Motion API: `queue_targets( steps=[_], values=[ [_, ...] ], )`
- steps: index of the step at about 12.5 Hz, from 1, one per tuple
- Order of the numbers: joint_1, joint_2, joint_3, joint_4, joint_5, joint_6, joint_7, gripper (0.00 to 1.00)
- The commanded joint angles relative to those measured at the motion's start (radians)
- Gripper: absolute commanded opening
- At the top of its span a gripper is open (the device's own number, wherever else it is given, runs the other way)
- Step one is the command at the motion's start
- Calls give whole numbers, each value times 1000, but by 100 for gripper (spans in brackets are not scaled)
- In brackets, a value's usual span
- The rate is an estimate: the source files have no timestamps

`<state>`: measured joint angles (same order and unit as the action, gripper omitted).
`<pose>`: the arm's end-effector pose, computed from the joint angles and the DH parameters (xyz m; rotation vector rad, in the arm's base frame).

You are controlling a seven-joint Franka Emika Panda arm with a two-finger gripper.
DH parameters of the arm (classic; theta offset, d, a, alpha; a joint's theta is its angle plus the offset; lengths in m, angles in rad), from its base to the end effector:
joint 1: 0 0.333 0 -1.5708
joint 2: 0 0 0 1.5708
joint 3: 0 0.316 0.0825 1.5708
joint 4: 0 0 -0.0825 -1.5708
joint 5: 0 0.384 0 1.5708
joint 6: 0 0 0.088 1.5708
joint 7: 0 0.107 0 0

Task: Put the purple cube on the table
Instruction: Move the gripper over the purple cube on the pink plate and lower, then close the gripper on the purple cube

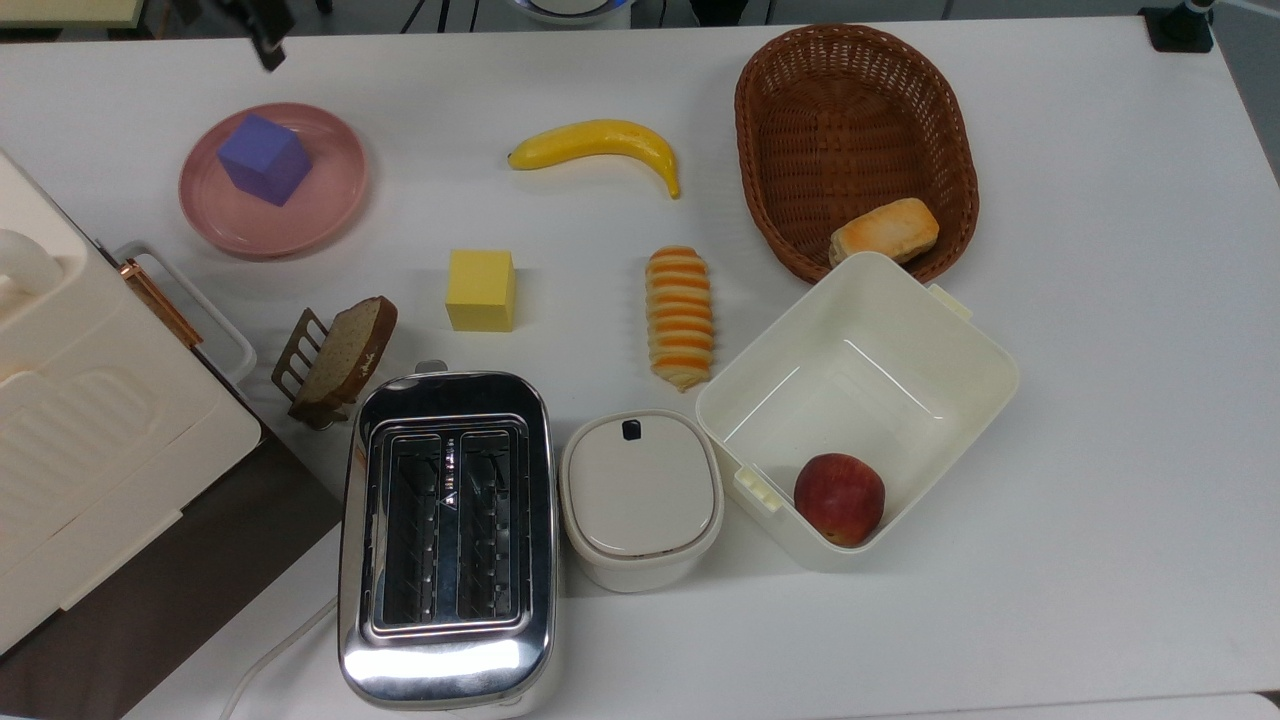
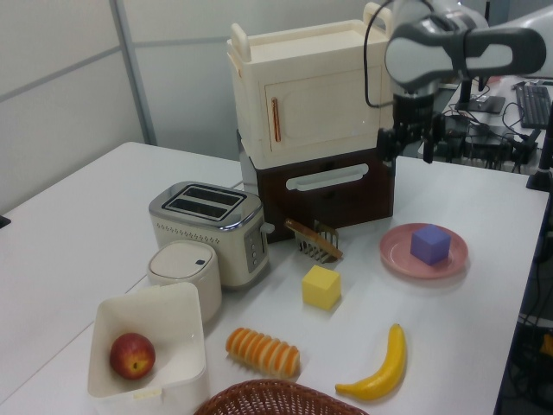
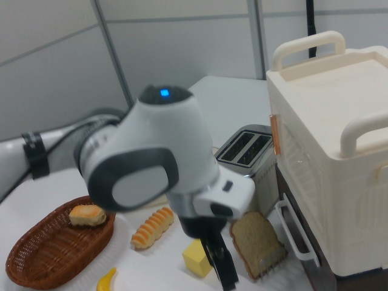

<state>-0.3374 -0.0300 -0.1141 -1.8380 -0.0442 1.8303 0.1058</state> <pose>0.4985 -0.2464 0.5362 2.9839 -0.8361 0.0233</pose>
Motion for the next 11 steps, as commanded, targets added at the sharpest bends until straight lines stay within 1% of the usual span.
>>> queue_targets(
  steps=[1,2,4,5,6,7,9,11],
  values=[
    [-40,-30,42,-211,-100,238,22,100],
    [-44,-16,44,-237,-126,277,20,100],
    [-48,7,42,-251,-157,290,18,100],
    [-61,12,42,-259,-177,290,5,100],
    [-81,12,39,-282,-187,291,-41,100],
    [-92,22,36,-285,-187,291,-88,100],
    [-92,62,36,-280,-191,297,-119,100],
    [-98,77,34,-280,-191,323,-146,100]
  ],
)
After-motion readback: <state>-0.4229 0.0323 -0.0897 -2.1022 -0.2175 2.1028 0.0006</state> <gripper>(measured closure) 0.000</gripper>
